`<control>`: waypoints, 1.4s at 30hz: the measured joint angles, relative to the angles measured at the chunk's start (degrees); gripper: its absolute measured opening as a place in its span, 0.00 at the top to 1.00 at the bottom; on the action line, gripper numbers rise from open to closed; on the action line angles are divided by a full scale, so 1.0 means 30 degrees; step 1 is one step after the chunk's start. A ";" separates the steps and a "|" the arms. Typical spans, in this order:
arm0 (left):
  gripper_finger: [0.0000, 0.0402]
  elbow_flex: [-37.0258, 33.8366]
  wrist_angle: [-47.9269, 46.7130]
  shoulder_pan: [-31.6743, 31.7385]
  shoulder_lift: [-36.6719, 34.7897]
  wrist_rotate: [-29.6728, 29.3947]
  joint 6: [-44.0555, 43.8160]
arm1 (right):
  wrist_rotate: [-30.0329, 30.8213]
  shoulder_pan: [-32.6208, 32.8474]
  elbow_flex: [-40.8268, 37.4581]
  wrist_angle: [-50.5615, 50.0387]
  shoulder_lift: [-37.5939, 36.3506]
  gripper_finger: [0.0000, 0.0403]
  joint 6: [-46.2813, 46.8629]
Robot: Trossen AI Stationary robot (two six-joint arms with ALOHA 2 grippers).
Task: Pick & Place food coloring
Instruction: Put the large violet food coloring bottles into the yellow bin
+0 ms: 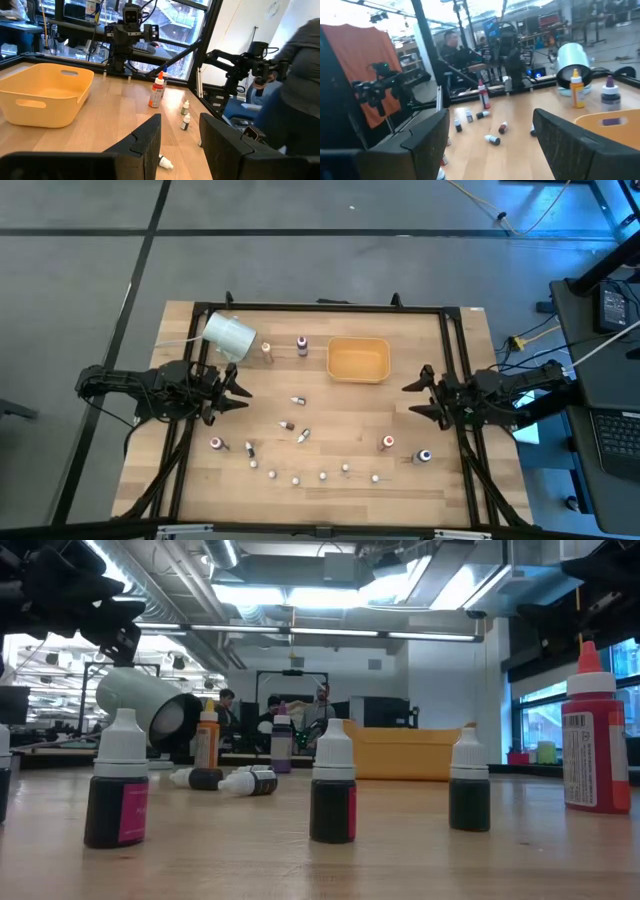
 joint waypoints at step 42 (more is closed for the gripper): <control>0.68 -0.0007 0.2085 0.0007 0.0000 -0.7540 0.0113 | 1.0443 -0.0001 0.0000 0.1949 0.0000 0.28 0.1157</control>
